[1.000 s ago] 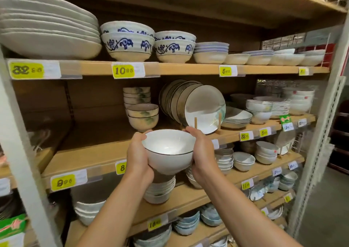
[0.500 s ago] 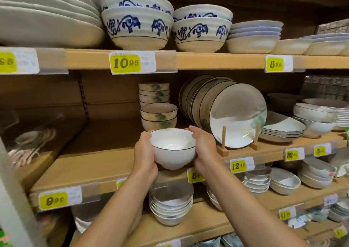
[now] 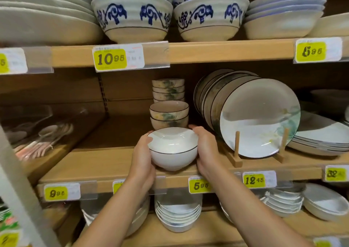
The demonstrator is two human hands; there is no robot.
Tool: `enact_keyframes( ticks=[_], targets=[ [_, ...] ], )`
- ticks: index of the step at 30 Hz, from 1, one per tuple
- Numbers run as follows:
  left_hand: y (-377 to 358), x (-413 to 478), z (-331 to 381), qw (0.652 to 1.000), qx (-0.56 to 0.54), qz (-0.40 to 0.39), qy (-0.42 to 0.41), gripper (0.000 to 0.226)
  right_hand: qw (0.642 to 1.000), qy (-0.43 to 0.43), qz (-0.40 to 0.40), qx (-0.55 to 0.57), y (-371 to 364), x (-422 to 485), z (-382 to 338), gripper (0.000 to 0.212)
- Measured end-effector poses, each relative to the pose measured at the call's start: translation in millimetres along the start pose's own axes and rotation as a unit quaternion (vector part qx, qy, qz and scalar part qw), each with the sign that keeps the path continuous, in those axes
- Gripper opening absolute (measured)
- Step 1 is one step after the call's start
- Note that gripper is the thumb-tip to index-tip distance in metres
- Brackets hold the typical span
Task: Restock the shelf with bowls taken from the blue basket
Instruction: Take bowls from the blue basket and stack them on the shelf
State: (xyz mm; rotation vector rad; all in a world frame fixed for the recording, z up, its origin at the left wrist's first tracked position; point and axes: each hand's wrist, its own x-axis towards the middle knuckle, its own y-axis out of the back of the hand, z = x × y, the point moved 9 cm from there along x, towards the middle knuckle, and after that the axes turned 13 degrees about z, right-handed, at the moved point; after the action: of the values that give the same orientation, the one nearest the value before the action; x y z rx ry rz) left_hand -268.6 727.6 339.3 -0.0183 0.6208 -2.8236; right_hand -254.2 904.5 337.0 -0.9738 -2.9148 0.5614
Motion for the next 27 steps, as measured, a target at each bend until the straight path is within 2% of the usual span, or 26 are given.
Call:
enact_keyframes(
  ticks=[2, 5, 7, 9, 13, 16, 21, 24, 26, 27],
  targets=[
    [-0.6, 5.5, 4.3, 1.0, 0.007, -0.03, 0.007, 0.033, 0.999, 0.04, 0.006, -0.008, 7.6, -1.9, -4.5, 0.037],
    [2.7, 15.9, 11.3, 1.0, 0.01, -0.016, 0.02, 0.026, 0.992, 0.118, -0.028, -0.044, 4.4, -22.7, -8.0, 0.066],
    [-0.5, 14.7, 7.0, 0.999, 0.034, -0.013, 0.029, 0.027, 0.986, 0.145, -0.037, -0.079, -3.8, -32.7, -3.6, 0.077],
    [-1.7, 10.4, -0.2, 0.998, 0.045, -0.018, 0.027, 0.031, 0.982, 0.163, -0.027, -0.097, -6.4, -30.9, -4.6, 0.071],
    [0.5, 2.2, 2.2, 0.998, 0.053, -0.037, 0.002, 0.041, 0.993, 0.087, -0.044, -0.069, -6.7, -12.7, -6.2, 0.055],
    [0.4, 7.8, 4.6, 0.998, 0.062, -0.029, 0.007, 0.039, 0.994, 0.086, -0.037, -0.055, -2.5, -12.9, -4.1, 0.049],
    [-5.7, 4.4, -0.9, 0.998, 0.051, -0.034, 0.033, 0.039, 0.991, 0.121, 0.001, -0.059, 1.2, -23.5, 2.9, 0.073],
    [-1.7, -0.4, -2.9, 0.998, 0.04, -0.042, 0.013, 0.039, 0.998, 0.056, -0.016, -0.037, -2.1, -12.3, 5.0, 0.056],
    [1.7, 0.4, -0.4, 0.999, 0.024, -0.043, 0.008, 0.031, 1.0, 0.008, -0.018, 0.008, 0.5, -4.2, 5.2, 0.024],
    [4.0, 3.6, 0.8, 0.999, 0.022, -0.036, 0.008, 0.026, 1.0, 0.003, -0.009, 0.018, 3.9, -2.6, 6.0, 0.018]
  ],
)
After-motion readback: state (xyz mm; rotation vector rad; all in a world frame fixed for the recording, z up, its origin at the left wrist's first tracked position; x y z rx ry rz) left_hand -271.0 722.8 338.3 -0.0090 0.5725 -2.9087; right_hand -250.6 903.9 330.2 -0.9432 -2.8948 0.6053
